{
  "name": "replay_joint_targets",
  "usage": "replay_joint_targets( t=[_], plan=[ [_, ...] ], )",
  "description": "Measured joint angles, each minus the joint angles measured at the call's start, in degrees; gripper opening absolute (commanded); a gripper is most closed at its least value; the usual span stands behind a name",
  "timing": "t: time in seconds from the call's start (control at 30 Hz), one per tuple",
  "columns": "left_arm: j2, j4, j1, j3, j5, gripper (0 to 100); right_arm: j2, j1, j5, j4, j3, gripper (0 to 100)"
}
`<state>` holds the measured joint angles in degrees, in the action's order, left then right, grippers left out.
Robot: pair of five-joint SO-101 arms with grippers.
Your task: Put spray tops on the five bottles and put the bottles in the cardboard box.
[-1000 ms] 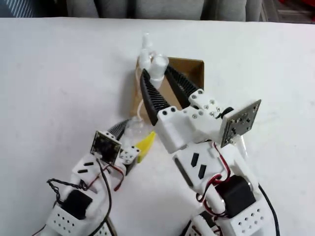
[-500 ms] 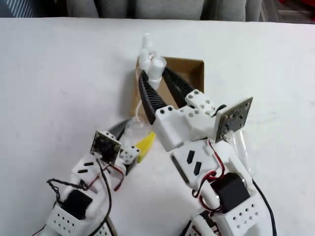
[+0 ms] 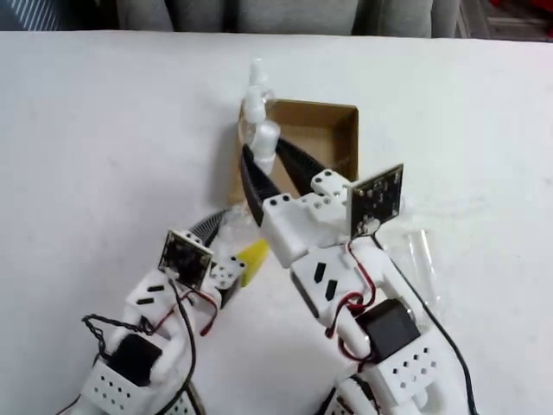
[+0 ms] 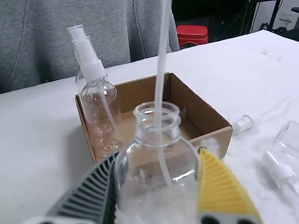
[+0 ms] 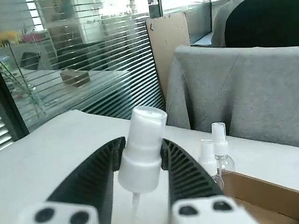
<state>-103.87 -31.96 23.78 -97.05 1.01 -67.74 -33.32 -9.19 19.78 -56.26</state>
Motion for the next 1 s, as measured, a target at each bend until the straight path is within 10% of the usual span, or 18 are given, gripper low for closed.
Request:
replay_joint_targets(
  t=[1.0],
  plan=[
    [0.00, 0.00, 0.00, 0.00, 0.00, 2, 0.00, -5.01, 0.00, 4.04, -6.68, 1.5]
  ],
)
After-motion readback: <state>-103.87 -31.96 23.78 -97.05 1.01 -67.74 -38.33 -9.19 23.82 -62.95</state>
